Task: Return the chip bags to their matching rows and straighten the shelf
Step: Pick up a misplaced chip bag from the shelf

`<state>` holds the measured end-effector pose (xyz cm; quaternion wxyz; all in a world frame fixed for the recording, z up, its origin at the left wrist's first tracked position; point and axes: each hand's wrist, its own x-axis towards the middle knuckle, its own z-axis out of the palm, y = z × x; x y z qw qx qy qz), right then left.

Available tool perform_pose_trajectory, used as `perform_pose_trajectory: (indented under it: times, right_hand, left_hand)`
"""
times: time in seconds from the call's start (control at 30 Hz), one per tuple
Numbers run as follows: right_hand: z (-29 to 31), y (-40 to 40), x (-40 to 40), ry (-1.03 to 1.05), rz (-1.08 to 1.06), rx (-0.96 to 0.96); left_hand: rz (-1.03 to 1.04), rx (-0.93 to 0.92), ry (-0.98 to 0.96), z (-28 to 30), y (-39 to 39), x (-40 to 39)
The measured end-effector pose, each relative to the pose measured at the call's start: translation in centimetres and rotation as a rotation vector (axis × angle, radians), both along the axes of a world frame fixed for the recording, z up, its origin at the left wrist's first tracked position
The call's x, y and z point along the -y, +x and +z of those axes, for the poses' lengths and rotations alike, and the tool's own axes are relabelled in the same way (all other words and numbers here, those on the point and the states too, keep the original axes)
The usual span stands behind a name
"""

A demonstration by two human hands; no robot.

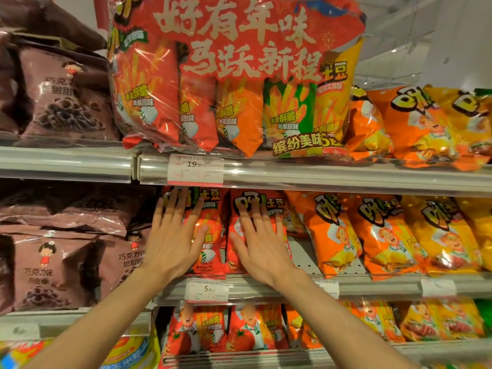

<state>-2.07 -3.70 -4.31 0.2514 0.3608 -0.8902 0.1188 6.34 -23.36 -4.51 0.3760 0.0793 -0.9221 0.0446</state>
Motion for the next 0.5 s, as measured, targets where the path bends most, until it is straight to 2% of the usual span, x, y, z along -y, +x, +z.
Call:
perform_pose_trajectory:
  times: [0.1,0.17,0.23,0.37,0.5]
  right_hand:
    - [1.5,-0.2,-2.6,-0.135,0.073,0.029]
    - [2.7,-0.9,-5.2,-0.222,0.039,-0.003]
    - [3.8,-2.2,-8.2,-0.307,-0.038,-0.027]
    - [5.5,-5.1,-14.0,-0.38,-0.225,0.121]
    - [5.6,-7.2,-17.9,-0.271,-0.3,0.32]
  left_hand:
    - [-0.058,-0.114,-0.002,0.4,-0.1,-1.6]
    - [-0.106,-0.212,0.017,0.9,-0.4,-3.7]
    - [-0.201,-0.234,0.091,1.5,-1.0,-6.8]
    - [-0.417,-0.149,0.325,2.2,-3.1,-13.7]
    - [-0.442,0.042,0.592,1.9,-6.5,-19.1]
